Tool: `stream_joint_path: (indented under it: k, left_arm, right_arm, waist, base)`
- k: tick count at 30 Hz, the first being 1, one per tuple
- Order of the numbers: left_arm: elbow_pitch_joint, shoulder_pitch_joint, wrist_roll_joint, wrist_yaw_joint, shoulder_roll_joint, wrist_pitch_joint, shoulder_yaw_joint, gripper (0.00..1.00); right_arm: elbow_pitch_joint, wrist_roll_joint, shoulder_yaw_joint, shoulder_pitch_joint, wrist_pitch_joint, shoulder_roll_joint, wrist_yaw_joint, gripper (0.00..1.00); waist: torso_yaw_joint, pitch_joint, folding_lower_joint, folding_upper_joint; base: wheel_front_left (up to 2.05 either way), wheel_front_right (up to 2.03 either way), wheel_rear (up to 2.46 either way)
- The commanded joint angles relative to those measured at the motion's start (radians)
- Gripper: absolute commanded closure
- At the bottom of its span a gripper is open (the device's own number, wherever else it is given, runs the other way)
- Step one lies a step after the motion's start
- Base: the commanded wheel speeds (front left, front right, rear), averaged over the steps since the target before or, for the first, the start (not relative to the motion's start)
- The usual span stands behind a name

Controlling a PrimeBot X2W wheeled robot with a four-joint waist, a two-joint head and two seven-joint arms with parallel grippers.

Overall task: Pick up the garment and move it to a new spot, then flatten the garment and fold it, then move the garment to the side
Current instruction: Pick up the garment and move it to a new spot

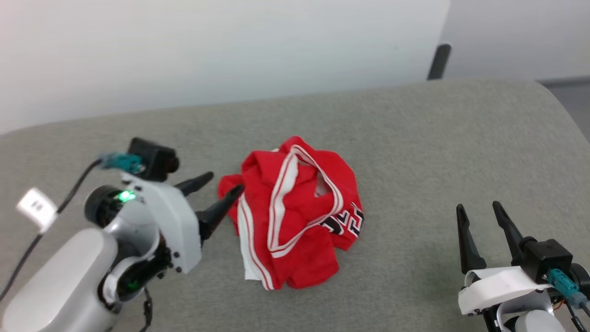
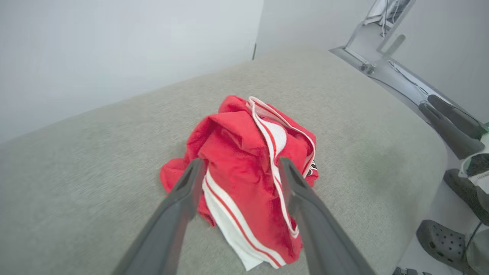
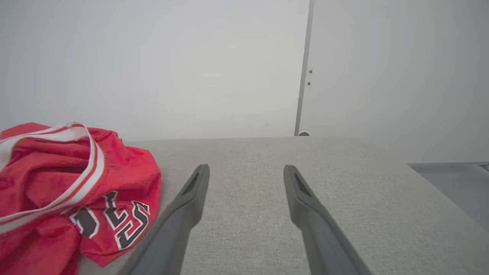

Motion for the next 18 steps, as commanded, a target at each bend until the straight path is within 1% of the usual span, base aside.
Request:
stream_joint_path:
  k: [1, 3, 8, 10, 11, 12, 18]
  left_arm:
    - [-0.006, 0.024, 0.006, 0.004, 0.004, -0.023, 0.012, 0.00]
    - [-0.019, 0.057, 0.020, 0.015, 0.019, -0.077, 0.032, 0.00]
    - [-0.036, 0.144, 0.042, 0.038, 0.033, -0.235, 0.090, 0.00]
    - [-0.043, 0.177, 0.061, 0.026, 0.038, -0.317, 0.110, 0.00]
    - [-0.030, 0.220, 0.070, 0.036, 0.037, -0.384, 0.128, 0.00]
    - [-0.030, 0.220, 0.070, 0.036, 0.037, -0.384, 0.128, 0.00]
    - [0.022, 0.325, 0.099, 0.042, 0.030, -0.569, 0.171, 0.00]
  right_arm:
    - [-0.002, -0.008, 0.004, 0.014, 0.000, 0.000, 0.000, 0.00]
    - [-0.002, -0.007, 0.009, 0.023, 0.003, 0.000, 0.000, 0.00]
    - [-0.005, -0.013, 0.017, 0.034, 0.003, 0.000, 0.000, 0.00]
    - [-0.007, -0.017, 0.020, 0.038, 0.001, 0.000, 0.000, 0.00]
    - [-0.007, -0.021, 0.021, 0.041, 0.000, 0.000, 0.000, 0.00]
    - [-0.007, -0.021, 0.021, 0.041, 0.000, 0.000, 0.000, 0.00]
    - [-0.005, -0.034, 0.016, 0.062, -0.004, 0.000, 0.000, 0.00]
  waist:
    - [0.062, -0.060, 0.0000, -0.0001]
    - [0.082, -0.072, 0.0000, -0.0001]
    - [0.128, -0.093, 0.0000, -0.0001]
    - [0.145, -0.099, 0.0000, -0.0001]
    - [0.161, -0.106, 0.0000, -0.0001]
    - [0.161, -0.106, 0.0000, -0.0001]
    - [0.194, -0.122, 0.0000, -0.0001]
  base:
    - [0.00, 0.00, 0.00]
    - [0.00, 0.00, 0.00]
    - [0.00, 0.00, 0.00]
    - [0.00, 0.00, 0.00]
    - [0.00, 0.00, 0.00]
    - [0.00, 0.00, 0.00]
    - [0.00, 0.00, 0.00]
